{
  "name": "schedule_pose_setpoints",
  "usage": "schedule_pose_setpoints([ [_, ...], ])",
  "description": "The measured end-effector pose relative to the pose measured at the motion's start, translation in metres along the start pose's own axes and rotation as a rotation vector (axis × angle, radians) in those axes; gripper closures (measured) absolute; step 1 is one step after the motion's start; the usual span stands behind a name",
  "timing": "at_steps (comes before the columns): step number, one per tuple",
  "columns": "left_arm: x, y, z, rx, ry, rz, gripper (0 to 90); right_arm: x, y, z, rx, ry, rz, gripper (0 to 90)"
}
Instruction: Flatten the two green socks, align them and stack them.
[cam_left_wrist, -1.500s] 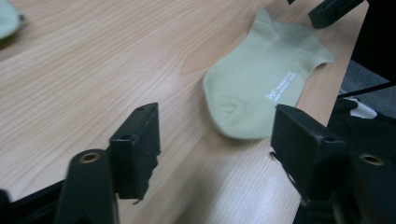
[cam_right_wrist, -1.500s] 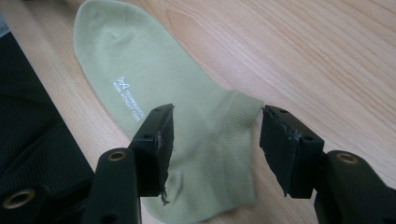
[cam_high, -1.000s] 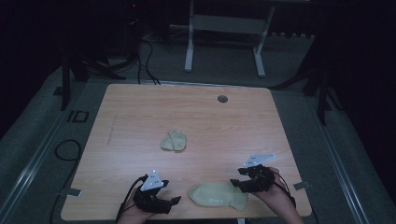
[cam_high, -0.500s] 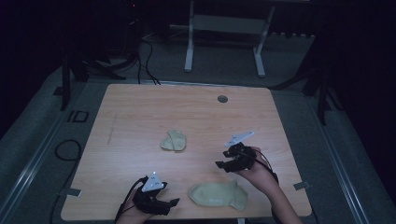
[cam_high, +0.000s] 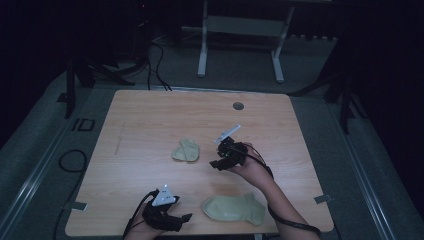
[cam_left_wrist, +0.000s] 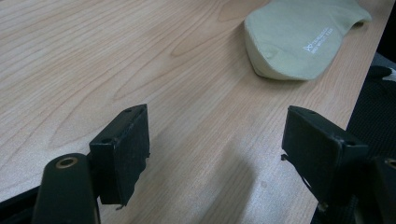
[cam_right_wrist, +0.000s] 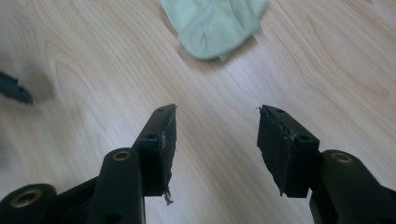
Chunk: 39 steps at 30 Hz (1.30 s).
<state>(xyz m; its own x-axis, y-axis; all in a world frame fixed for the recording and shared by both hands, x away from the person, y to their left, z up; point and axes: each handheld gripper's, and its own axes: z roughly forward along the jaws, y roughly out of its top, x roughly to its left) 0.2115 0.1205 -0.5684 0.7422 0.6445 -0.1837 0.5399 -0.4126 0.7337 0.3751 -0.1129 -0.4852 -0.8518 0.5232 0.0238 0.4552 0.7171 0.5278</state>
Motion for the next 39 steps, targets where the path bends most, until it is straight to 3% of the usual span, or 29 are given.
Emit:
schedule_pose_setpoints([
  [6, -0.001, 0.0, -0.002, -0.003, 0.005, 0.005, 23.5, 0.006, 0.032, 0.027, 0.044, -0.001, -0.018, 48.2],
  [12, -0.001, 0.0, -0.003, -0.004, 0.007, 0.01, 23.5, 0.009, 0.057, 0.048, 0.069, 0.004, 0.004, 48.1],
  [19, -0.003, 0.0, -0.003, -0.003, 0.005, 0.014, 23.5, 0.013, 0.085, 0.074, 0.107, -0.026, 0.031, 48.0],
  [26, -0.005, 0.0, -0.004, 0.003, 0.007, 0.019, 23.5, 0.01, 0.095, 0.099, 0.139, -0.077, 0.081, 47.1],
  [30, -0.004, -0.001, -0.003, 0.007, 0.004, 0.02, 23.5, 0.01, 0.097, 0.112, 0.169, -0.102, 0.082, 47.0],
  [33, -0.003, -0.001, -0.003, 0.01, 0.004, 0.017, 23.5, 0.014, 0.096, 0.119, 0.196, -0.127, 0.049, 47.0],
  [38, -0.004, 0.0, -0.002, 0.011, 0.006, 0.019, 23.5, 0.021, 0.098, 0.12, 0.212, -0.14, 0.02, 59.1],
  [39, -0.005, 0.0, -0.002, 0.01, 0.007, 0.018, 23.5, 0.023, 0.098, 0.119, 0.212, -0.144, 0.013, 65.5],
])
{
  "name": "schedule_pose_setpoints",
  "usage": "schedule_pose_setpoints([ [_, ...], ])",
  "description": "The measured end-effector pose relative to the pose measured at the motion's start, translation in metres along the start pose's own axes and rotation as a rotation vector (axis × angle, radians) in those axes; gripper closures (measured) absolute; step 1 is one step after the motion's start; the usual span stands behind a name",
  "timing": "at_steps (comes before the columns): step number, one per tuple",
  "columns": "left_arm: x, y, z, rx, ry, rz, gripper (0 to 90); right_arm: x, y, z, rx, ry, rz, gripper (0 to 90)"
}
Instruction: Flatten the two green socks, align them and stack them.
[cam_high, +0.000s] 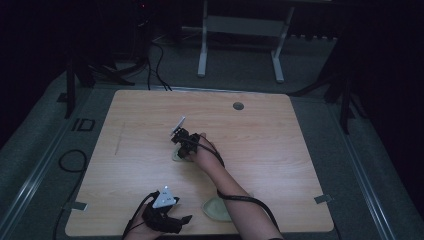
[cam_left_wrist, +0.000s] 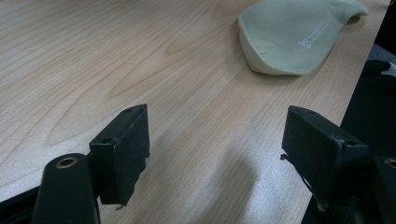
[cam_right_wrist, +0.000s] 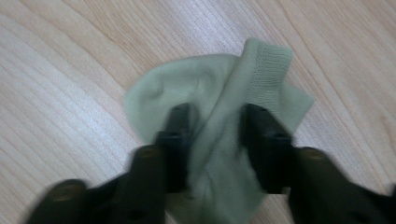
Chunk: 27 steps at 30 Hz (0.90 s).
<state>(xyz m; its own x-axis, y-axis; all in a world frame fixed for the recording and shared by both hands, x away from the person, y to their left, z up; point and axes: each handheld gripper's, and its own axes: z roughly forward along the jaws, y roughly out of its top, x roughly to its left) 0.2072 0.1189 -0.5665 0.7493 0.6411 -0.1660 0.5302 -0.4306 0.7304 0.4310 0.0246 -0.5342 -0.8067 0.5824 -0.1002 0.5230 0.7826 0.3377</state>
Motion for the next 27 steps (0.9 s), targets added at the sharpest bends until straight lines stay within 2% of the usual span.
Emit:
schedule_pose_setpoints([
  [1, 0.0, 0.0, 0.0, 0.0, 0.002, -0.001, 23.5, 0.001, 0.0, 0.0, 0.0, -0.014, -0.01, 73.4],
  [2, 0.0, 0.0, 0.0, 0.0, 0.002, -0.001, 23.5, 0.002, -0.001, 0.0, 0.0, -0.049, -0.024, 79.1],
  [4, 0.001, 0.0, 0.0, -0.002, 0.001, -0.007, 23.5, 0.002, -0.001, -0.001, -0.004, -0.057, -0.018, 82.8],
  [8, 0.003, 0.0, 0.0, -0.003, -0.002, -0.015, 23.5, -0.002, -0.007, -0.008, -0.033, -0.051, 0.017, 83.9],
  [11, 0.004, 0.0, 0.0, -0.004, -0.002, -0.021, 23.5, -0.009, -0.014, -0.021, -0.053, -0.039, 0.043, 83.9],
  [16, 0.004, 0.0, 0.001, -0.002, 0.0, -0.022, 23.5, -0.022, -0.03, -0.045, -0.081, -0.047, 0.065, 83.9],
  [19, 0.004, 0.0, 0.002, 0.001, 0.003, -0.025, 23.5, -0.029, -0.042, -0.058, -0.095, -0.046, 0.086, 83.9],
  [27, 0.004, 0.001, 0.004, 0.004, 0.006, -0.03, 23.5, -0.04, -0.078, -0.088, -0.131, -0.064, 0.102, 83.8],
])
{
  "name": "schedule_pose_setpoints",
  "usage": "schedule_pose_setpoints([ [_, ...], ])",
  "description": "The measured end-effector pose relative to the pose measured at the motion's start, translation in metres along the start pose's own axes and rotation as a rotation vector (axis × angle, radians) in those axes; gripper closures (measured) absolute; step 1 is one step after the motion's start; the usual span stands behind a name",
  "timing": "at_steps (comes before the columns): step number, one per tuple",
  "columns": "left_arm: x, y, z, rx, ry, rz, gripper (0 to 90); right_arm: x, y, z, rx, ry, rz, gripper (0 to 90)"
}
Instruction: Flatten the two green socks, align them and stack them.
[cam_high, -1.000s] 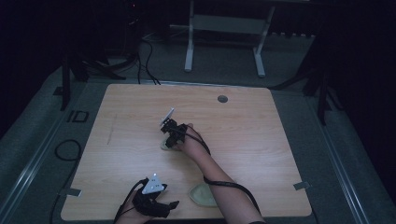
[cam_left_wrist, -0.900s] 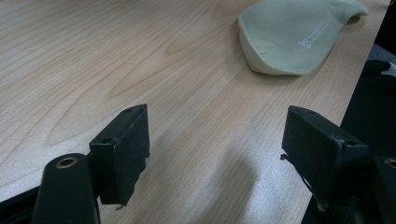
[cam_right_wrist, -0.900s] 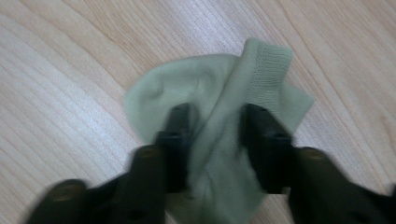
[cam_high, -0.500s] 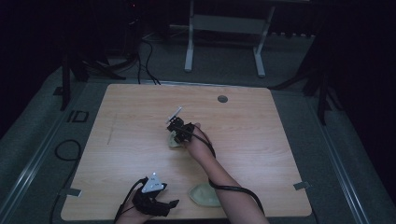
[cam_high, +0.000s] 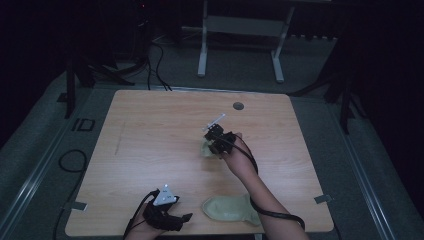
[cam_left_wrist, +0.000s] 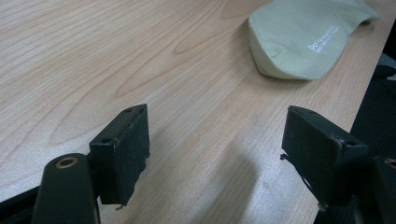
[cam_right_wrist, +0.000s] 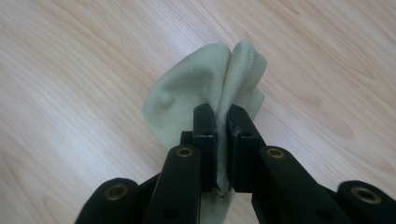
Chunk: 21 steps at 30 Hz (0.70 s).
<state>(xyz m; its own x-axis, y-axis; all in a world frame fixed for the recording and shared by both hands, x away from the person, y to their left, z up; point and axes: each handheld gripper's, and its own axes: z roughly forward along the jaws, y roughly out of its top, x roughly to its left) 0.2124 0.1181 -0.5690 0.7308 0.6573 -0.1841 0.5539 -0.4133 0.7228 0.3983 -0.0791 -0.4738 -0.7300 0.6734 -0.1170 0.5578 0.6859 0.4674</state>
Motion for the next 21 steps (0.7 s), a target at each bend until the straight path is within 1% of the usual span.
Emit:
schedule_pose_setpoints([
  [4, 0.0, 0.001, 0.001, 0.002, -0.001, -0.002, 23.5, -0.006, -0.02, -0.018, -0.024, -0.009, 0.007, 83.8],
  [6, 0.0, 0.002, 0.002, 0.002, 0.0, 0.001, 23.5, -0.007, -0.03, -0.025, -0.045, -0.009, 0.015, 83.7],
  [7, 0.0, 0.002, 0.002, 0.002, 0.0, 0.001, 23.5, -0.007, -0.03, -0.025, -0.045, -0.009, 0.015, 83.7],
  [8, -0.001, 0.002, 0.003, 0.005, 0.0, 0.002, 23.5, -0.008, -0.034, -0.028, -0.052, -0.008, 0.015, 83.7],
  [9, -0.001, 0.003, 0.004, 0.005, -0.001, 0.002, 23.6, -0.009, -0.046, -0.034, -0.067, -0.008, 0.027, 83.7],
  [11, -0.001, 0.004, 0.004, 0.005, 0.001, 0.005, 23.5, -0.009, -0.056, -0.036, -0.078, 0.001, 0.049, 83.7],
  [13, -0.001, 0.006, 0.004, 0.002, 0.0, 0.002, 23.5, -0.009, -0.065, -0.034, -0.069, -0.001, 0.052, 83.7],
  [14, -0.001, 0.007, 0.004, 0.0, 0.002, 0.001, 23.5, -0.009, -0.07, -0.033, -0.071, 0.004, 0.063, 83.7],
  [18, -0.001, 0.012, 0.005, -0.013, 0.003, -0.006, 23.5, -0.01, -0.081, -0.022, -0.053, 0.019, 0.097, 83.6],
  [21, -0.002, 0.017, 0.007, -0.007, 0.009, 0.007, 23.5, -0.008, -0.085, -0.011, -0.027, 0.024, 0.1, 83.4],
])
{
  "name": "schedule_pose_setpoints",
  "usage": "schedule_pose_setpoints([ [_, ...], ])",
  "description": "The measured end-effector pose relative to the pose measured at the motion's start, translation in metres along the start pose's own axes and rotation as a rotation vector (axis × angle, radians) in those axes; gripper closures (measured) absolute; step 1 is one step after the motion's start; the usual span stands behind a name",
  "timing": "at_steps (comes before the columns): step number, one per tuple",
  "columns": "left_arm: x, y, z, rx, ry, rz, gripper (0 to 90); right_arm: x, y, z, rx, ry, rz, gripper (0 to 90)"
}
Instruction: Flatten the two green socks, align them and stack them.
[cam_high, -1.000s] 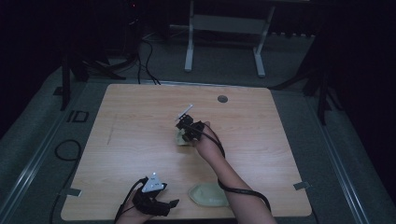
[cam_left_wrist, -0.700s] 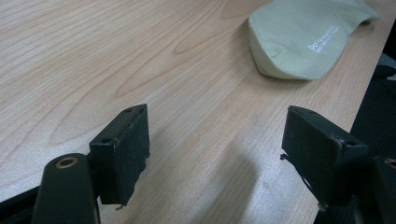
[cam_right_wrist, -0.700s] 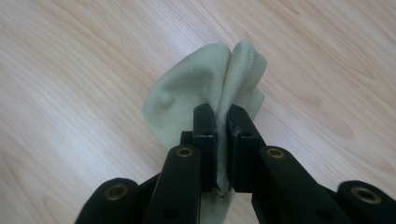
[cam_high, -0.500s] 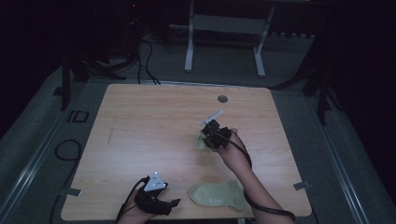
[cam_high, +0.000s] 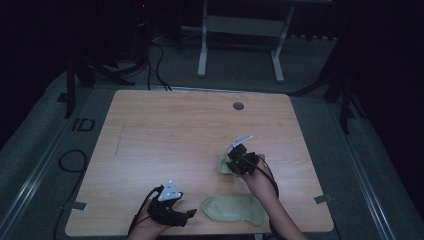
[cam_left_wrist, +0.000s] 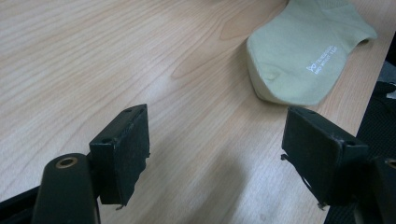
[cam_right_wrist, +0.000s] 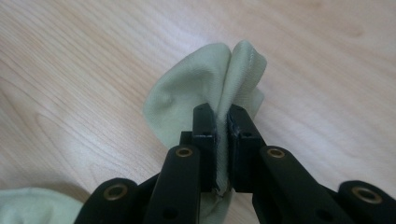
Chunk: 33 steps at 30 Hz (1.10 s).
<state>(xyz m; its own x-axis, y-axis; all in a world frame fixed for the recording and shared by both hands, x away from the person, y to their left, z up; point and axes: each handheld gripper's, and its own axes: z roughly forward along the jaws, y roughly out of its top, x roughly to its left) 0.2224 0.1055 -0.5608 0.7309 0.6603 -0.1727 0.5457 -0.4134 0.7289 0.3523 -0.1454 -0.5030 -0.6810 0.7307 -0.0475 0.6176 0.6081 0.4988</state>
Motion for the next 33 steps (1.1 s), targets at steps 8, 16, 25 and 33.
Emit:
schedule_pose_setpoints([
  [8, 0.006, 0.022, 0.009, 0.013, 0.023, 0.027, 23.5, 0.006, -0.008, 0.029, 0.051, -0.007, 0.017, 77.1],
  [16, 0.015, 0.052, 0.022, 0.027, 0.051, 0.069, 23.5, 0.009, -0.007, 0.024, 0.04, 0.037, 0.013, 57.3],
  [25, 0.034, 0.088, 0.051, 0.033, 0.06, 0.062, 27.0, -0.021, 0.01, 0.002, 0.032, 0.038, -0.018, 62.1],
  [33, 0.043, 0.104, 0.09, 0.105, 0.052, 0.069, 45.6, -0.027, 0.012, 0.021, 0.08, 0.086, -0.056, 66.5],
])
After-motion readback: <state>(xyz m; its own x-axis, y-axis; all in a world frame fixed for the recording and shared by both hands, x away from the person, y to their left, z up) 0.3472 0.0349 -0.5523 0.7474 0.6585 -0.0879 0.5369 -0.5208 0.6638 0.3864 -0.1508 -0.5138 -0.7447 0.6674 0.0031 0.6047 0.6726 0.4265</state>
